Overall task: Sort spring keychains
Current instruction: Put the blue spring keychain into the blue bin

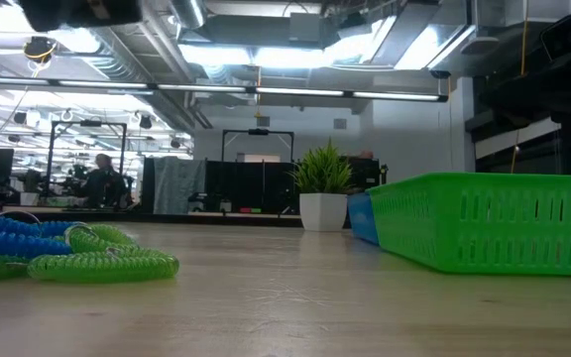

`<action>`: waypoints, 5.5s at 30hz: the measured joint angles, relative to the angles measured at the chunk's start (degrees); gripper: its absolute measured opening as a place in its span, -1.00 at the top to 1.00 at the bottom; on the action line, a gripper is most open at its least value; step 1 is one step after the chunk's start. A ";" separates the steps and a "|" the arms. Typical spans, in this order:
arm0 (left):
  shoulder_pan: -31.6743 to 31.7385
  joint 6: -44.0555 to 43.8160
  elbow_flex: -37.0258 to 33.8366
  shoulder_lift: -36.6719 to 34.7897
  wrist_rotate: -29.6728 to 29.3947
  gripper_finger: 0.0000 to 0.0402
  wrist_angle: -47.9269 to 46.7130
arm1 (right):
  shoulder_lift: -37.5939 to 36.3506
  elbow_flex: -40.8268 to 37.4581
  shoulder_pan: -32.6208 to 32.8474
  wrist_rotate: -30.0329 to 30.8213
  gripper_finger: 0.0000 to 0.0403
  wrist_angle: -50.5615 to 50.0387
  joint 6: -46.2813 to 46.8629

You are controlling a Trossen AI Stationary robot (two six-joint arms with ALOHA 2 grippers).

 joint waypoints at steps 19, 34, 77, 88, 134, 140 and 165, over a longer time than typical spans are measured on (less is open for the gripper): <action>-4.77 -11.44 -0.46 5.29 -5.76 0.49 -2.03 | 0.00 0.00 0.02 0.02 0.33 0.00 0.00; -4.74 -13.32 -0.46 8.40 -10.32 0.35 -7.96 | 0.01 -0.01 0.01 0.00 0.33 0.00 0.02; -4.83 -13.21 -0.43 16.20 -9.01 0.95 -9.32 | 0.00 0.00 0.01 0.00 0.33 0.00 0.00; -4.68 -13.34 -0.39 13.05 -8.98 0.98 -9.45 | 0.00 0.00 0.00 0.00 0.33 0.00 0.00; -2.48 5.80 -0.37 -19.41 -27.59 0.98 -13.48 | 0.02 -0.02 0.02 0.00 0.33 0.00 0.00; 2.00 9.52 -0.37 -19.41 -25.40 0.98 -13.44 | 0.01 -0.02 0.02 0.00 0.33 0.00 0.02; 19.78 39.68 -0.37 -19.39 -16.79 0.98 0.03 | 0.01 -0.02 0.02 0.00 0.33 0.00 0.00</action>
